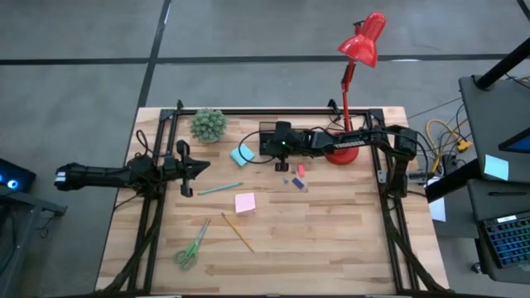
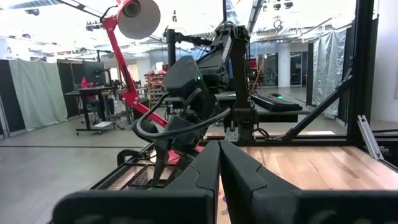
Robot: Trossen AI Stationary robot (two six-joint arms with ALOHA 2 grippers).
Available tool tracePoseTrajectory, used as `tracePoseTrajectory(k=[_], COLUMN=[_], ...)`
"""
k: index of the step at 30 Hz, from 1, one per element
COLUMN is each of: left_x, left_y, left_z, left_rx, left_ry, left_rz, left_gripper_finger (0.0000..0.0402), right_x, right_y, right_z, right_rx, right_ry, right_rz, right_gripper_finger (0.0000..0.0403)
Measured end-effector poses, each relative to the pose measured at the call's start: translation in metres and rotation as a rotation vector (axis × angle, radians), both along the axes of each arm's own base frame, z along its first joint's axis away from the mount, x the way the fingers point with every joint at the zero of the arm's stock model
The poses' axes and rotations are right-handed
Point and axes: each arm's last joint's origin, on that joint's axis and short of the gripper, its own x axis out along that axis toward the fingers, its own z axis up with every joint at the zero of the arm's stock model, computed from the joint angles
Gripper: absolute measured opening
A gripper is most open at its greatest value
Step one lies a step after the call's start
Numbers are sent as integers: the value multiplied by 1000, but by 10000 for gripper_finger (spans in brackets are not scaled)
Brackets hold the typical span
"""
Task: Pick and place office supplies into organizer
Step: Put the green eraser into the desk organizer
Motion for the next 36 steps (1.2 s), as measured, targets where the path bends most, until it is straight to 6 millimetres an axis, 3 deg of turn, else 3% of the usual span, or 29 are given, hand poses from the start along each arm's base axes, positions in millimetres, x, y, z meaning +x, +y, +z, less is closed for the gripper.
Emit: tracePoseTrajectory(k=[13,24,36], left_x=[0,0,0], left_y=[0,0,0], left_z=[0,0,0], left_rx=[0,0,0], left_ry=[0,0,0], left_rz=[0,0,0], left_gripper_finger=[0,0,0], right_x=[0,1,-5], right_y=[-6,-15,-23], right_z=[0,3,-7], right_rx=[-23,44,107], right_ry=[6,-77,-207], right_rz=[63,69,84], right_gripper_finger=[63,63,63])
